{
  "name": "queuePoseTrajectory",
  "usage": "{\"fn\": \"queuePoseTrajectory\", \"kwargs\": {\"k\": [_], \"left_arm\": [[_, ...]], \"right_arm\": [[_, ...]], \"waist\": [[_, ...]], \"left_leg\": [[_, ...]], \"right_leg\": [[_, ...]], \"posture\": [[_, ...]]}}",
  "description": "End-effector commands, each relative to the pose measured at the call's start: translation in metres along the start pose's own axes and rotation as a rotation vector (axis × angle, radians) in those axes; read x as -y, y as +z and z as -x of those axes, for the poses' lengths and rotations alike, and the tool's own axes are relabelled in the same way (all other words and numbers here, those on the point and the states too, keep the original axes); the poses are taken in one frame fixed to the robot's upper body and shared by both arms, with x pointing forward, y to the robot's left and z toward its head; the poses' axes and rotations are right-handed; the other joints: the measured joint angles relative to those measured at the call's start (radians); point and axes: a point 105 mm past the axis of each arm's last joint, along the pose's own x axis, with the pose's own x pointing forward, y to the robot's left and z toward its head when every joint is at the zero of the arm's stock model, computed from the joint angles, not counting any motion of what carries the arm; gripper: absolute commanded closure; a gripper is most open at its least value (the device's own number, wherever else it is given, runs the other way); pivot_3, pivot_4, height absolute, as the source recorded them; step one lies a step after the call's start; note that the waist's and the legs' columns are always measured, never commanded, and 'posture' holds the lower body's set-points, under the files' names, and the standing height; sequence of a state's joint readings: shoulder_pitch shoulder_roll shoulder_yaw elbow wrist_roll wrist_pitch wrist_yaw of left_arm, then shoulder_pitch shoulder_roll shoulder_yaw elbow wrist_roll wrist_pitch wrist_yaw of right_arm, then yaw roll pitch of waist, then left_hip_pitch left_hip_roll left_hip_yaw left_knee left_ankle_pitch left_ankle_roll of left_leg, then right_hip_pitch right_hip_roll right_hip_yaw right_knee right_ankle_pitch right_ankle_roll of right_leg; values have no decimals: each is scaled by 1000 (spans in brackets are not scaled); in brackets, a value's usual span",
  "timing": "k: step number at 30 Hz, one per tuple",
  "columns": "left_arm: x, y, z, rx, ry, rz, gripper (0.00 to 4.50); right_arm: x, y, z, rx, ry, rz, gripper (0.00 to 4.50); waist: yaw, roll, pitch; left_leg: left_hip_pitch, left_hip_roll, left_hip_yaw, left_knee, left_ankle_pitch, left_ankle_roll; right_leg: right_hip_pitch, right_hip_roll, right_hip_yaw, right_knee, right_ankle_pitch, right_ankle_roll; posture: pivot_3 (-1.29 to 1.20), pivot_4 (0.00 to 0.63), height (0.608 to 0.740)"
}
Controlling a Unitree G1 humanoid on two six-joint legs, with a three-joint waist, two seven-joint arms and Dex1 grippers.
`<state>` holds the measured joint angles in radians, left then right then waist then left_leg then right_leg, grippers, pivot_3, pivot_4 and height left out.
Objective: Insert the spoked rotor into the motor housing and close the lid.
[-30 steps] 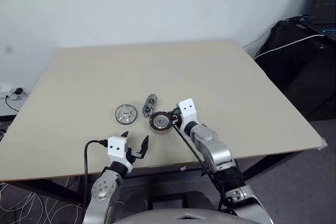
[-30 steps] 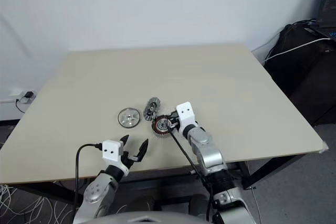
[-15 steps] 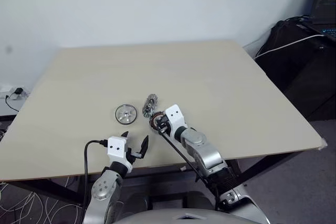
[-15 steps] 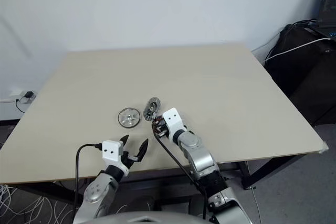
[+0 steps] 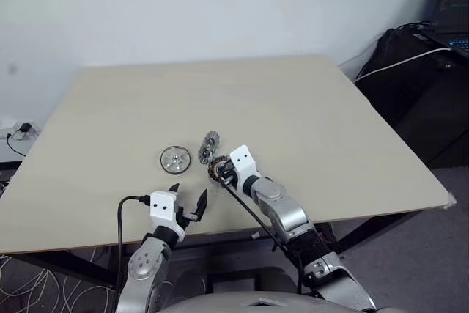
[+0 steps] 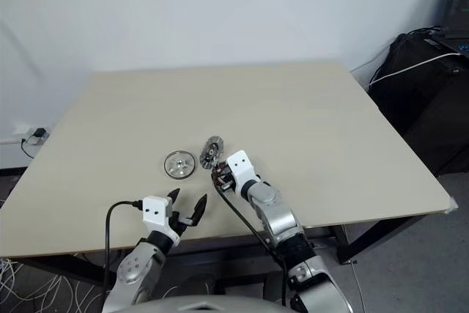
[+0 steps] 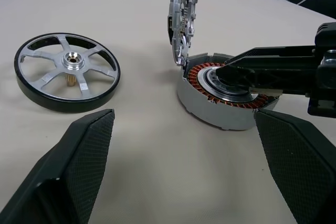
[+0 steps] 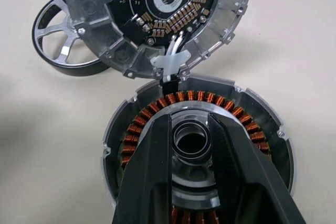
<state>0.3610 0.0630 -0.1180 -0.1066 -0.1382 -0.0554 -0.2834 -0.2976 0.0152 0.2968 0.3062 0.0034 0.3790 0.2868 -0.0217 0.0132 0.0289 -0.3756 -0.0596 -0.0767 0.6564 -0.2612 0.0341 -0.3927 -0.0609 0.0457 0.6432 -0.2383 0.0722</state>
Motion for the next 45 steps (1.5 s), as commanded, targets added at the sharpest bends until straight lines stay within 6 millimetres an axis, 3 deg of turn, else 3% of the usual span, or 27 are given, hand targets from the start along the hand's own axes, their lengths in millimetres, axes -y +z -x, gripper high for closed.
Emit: {"fn": "queuePoseTrajectory", "kwargs": {"k": [1, 12, 22, 23, 24, 27, 39, 45], "left_arm": [[0, 15, -2, 63, 3, -9, 0], [-1, 16, -2, 68, 3, -12, 0], [-1, 16, -3, 67, 1, -12, 0], [-1, 16, -3, 66, 1, -12, 0], [0, 16, -3, 65, 0, -11, 0], [1, 16, -4, 63, -5, -10, 0], [0, 16, -3, 64, 4, -9, 0], [1, 15, -3, 63, 2, -8, 0]], "right_arm": [[0, 19, -3, 64, 0, 13, 3804], [2, 17, -5, 59, 0, 13, 3804], [-4, 29, 6, 116, 46, -4, 519], [-6, 34, 8, 134, 62, -6, 229], [-8, 38, 10, 148, 72, -9, 229], [-10, 45, 12, 166, 76, -13, 708], [-3, 36, 6, 100, 4, 24, 4478], [-3, 34, 0, 69, -12, 50, 4478]], "waist": [[0, 0, 0], [-2, 0, 0], [-1, 0, 0], [-1, 0, 0], [-1, 0, 0], [-1, 0, 0], [0, 0, 0], [0, 0, 0]], "left_leg": [[0, 0, 0, 0, 0, 0], [0, 0, 0, 0, 0, 0], [0, 0, 0, 0, 0, 0], [0, 0, 0, -1, 0, 0], [0, 0, 0, -1, 0, 0], [0, 0, 0, -1, 0, 0], [0, 0, 0, -1, 0, 0], [0, 0, 0, -1, 0, 0]], "right_leg": [[0, 0, 0, 0, 0, 0], [0, 0, 0, 0, 0, 0], [0, 0, 0, 0, 0, 0], [0, 0, 0, 0, 0, 0], [0, 0, 0, 0, 0, 0], [0, 0, 0, 0, 0, 0], [0, 0, 0, 0, 0, 0], [0, 0, 0, 0, 0, 0]], "posture": [[0, 0, 740], [0, 0, 740], [0, 0, 740], [0, 0, 740], [0, 0, 740], [0, 0, 740], [0, 0, 740], [0, 0, 740]]}}
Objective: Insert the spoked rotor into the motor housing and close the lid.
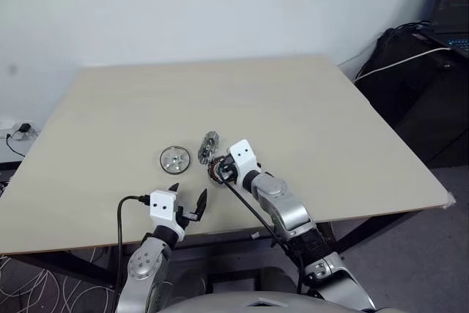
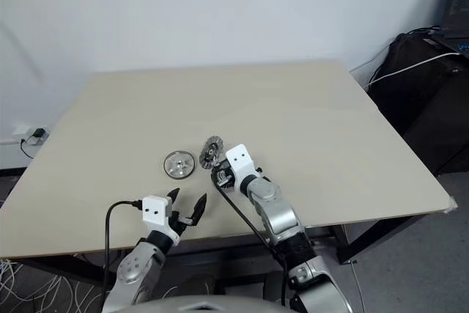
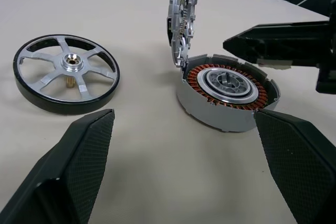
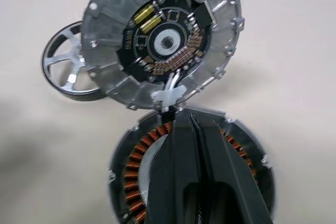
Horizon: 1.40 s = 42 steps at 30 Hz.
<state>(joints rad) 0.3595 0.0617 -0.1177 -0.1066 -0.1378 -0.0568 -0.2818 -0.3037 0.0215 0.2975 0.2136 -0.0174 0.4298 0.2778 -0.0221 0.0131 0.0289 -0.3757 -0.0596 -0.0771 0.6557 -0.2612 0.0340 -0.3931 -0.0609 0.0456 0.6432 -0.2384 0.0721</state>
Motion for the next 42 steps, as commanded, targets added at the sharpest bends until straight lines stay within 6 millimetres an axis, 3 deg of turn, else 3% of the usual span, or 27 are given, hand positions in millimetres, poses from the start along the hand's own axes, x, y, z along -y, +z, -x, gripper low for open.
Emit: {"fn": "queuePoseTrajectory", "kwargs": {"k": [1, 42], "left_arm": [[1, 14, -2, 59, 1, -7, 0], [1, 14, -2, 59, 8, -5, 0]], "right_arm": [[-2, 13, -4, 26, 3, 22, 4478], [-1, 12, -22, 13, -1, 21, 4478]], "waist": [[0, 0, 0], [-4, 0, 0]], "left_leg": [[0, 0, 0, 0, 0, 0], [0, 0, 0, 0, 0, 0]], "right_leg": [[0, 0, 0, 0, 0, 0], [0, 0, 0, 0, 0, 0]], "posture": [[0, 0, 740], [0, 0, 740]]}}
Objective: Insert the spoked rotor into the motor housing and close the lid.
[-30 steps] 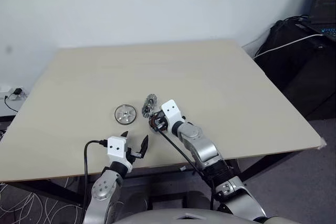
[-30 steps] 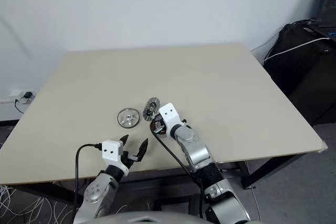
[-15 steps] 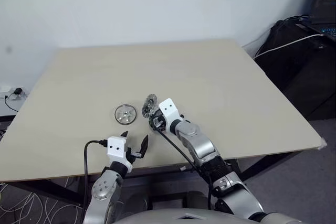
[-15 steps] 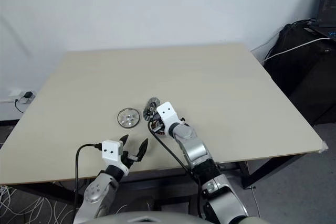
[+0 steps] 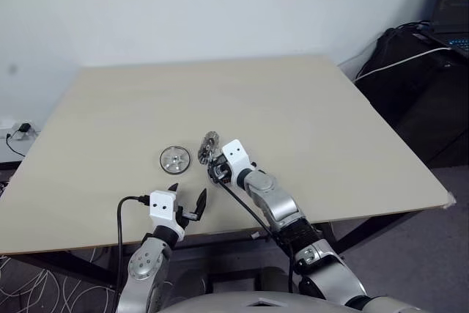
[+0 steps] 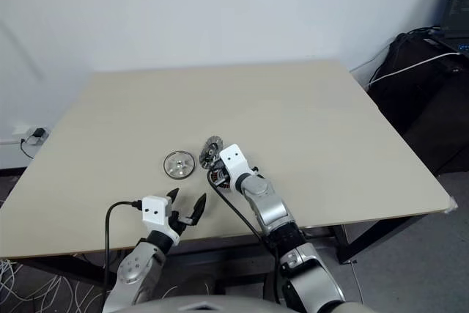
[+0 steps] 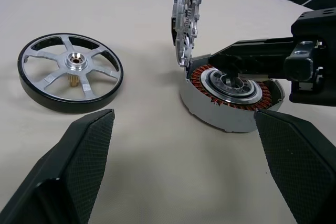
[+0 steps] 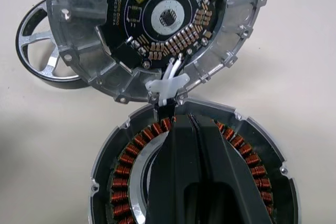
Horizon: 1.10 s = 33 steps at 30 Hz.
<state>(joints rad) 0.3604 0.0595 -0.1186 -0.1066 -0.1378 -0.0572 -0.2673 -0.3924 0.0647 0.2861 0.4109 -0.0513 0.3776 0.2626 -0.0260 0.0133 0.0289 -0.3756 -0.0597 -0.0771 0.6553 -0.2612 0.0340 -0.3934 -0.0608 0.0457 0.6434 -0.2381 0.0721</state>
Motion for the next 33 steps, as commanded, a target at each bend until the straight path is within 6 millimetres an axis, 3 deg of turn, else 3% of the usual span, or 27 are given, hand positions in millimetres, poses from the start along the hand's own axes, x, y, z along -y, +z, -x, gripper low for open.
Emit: {"fn": "queuePoseTrajectory", "kwargs": {"k": [1, 33], "left_arm": [[2, 14, -2, 58, -7, -7, 0], [2, 13, -2, 58, -13, -11, 0]], "right_arm": [[1, 21, -3, 71, 0, 6, 4478], [-1, 10, -14, 50, 17, 9, 4478]], "waist": [[0, 0, 0], [-2, 1, -1]], "left_leg": [[0, 0, 0, 0, 0, 0], [0, 0, 0, 0, 0, 0]], "right_leg": [[0, 0, 0, 0, 0, 0], [0, 0, 0, 0, 0, 0]], "posture": [[0, 0, 740], [0, 0, 740]]}}
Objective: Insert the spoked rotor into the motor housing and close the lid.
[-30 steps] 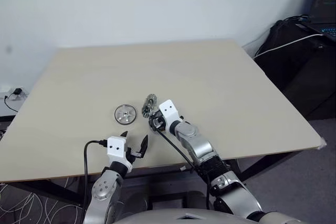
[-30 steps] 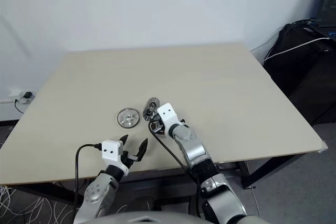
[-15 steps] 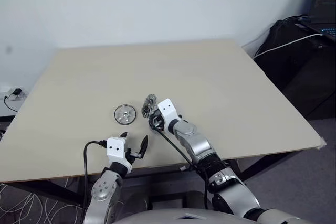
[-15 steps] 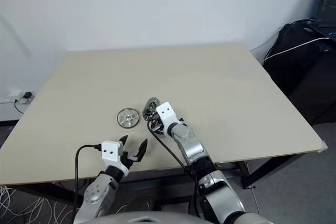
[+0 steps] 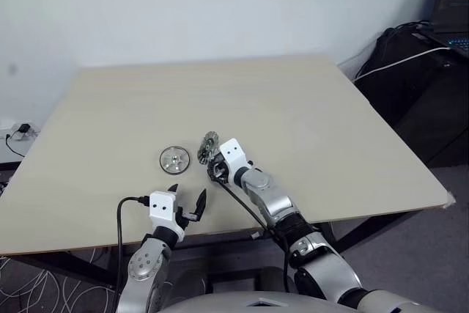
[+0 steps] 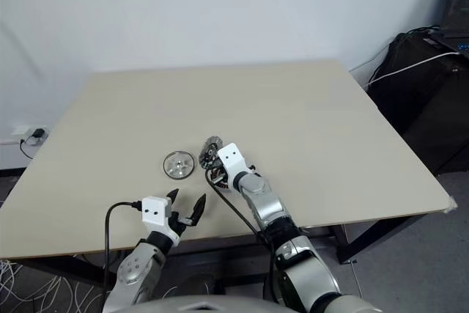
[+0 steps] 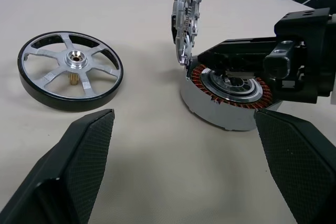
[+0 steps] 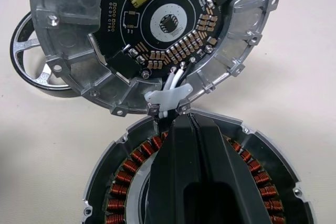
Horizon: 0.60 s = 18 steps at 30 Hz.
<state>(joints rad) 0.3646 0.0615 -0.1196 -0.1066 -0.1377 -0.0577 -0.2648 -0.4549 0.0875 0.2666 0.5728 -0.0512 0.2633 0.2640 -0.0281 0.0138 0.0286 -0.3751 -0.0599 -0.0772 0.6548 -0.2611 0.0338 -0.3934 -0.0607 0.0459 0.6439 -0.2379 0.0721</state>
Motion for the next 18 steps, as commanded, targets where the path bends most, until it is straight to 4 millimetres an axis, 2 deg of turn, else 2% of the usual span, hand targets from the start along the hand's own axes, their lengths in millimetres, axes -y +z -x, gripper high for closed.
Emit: {"fn": "queuePoseTrajectory", "kwargs": {"k": [1, 13, 18], "left_arm": [[3, 15, -2, 63, -15, -10, 0], [2, 15, -3, 64, -11, -9, 0], [2, 15, -3, 65, -10, -7, 0]], "right_arm": [[0, 11, -3, 35, 6, 6, 4478], [1, 11, -3, 44, 3, -4, 4478], [5, 17, 0, 77, -8, -21, 4478]], "waist": [[0, 0, 0], [0, 0, 0], [0, 1, 0]], "left_leg": [[0, 0, 0, 0, 0, 0], [0, 0, 0, 0, 0, 0], [0, 0, 0, 0, 0, 0]], "right_leg": [[0, 0, 0, 0, 0, 0], [0, 0, 0, 0, 0, 0], [0, 0, 0, 0, 0, 0]], "posture": [[0, 0, 740], [0, 0, 740], [0, 0, 740]]}}
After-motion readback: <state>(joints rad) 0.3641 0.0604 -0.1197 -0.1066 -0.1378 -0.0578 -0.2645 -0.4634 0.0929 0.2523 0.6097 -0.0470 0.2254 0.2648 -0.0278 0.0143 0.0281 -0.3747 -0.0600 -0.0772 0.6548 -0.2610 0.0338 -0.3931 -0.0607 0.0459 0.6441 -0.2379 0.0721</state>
